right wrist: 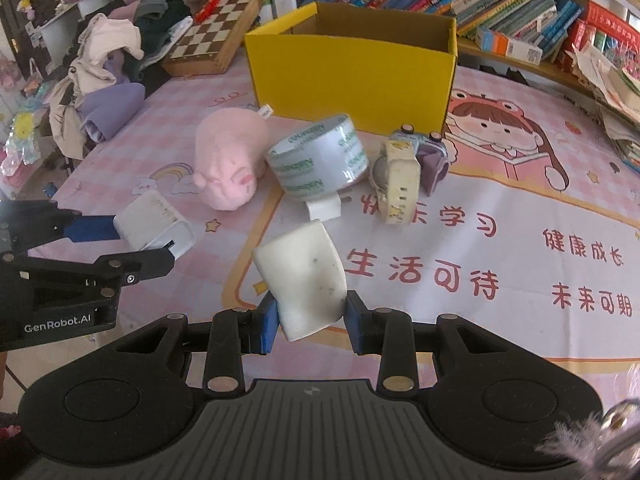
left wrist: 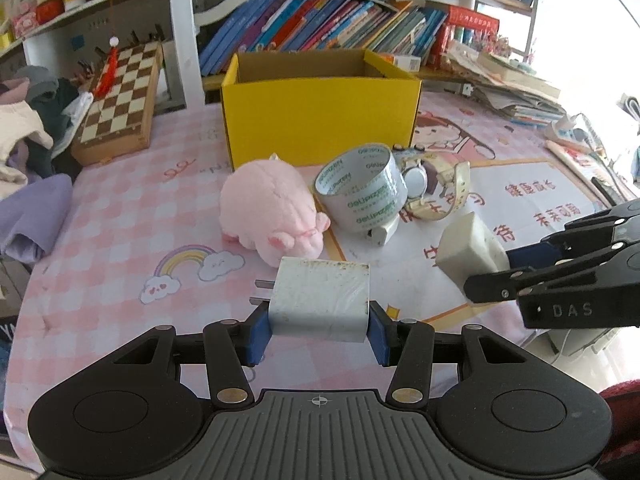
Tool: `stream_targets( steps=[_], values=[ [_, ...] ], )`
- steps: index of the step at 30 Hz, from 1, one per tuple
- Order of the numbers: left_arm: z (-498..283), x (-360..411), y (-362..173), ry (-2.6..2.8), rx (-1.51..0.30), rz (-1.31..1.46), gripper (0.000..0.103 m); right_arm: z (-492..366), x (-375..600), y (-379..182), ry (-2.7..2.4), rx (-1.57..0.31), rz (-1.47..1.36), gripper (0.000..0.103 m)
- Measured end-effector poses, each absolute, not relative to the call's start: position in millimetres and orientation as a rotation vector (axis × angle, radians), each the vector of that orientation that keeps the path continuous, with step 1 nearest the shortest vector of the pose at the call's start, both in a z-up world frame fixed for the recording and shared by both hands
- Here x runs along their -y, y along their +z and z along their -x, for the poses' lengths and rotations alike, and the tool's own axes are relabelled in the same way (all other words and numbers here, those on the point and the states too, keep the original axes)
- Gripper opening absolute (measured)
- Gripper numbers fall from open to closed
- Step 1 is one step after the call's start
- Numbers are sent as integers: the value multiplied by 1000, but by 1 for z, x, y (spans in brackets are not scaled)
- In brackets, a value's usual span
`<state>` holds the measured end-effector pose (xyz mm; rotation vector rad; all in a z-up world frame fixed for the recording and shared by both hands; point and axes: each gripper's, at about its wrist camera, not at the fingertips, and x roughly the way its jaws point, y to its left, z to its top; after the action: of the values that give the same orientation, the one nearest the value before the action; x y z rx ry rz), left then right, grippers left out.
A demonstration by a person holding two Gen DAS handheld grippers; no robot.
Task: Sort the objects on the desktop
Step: 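Lift the charger with the left tool while the right tool lifts the block toward the yellow box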
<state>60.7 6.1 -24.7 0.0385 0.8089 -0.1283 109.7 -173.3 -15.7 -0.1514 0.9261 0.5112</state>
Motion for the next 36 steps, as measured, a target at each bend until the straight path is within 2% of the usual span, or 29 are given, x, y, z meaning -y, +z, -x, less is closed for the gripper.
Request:
stream_targets(
  steps=[18, 36],
  values=[
    [-50, -10, 5, -167, -687, -81, 48, -98, 159, 12, 544, -853, 184, 32],
    [-89, -5, 26, -179, -623, -89, 48, -148, 158, 40, 599, -809, 190, 32]
  ],
)
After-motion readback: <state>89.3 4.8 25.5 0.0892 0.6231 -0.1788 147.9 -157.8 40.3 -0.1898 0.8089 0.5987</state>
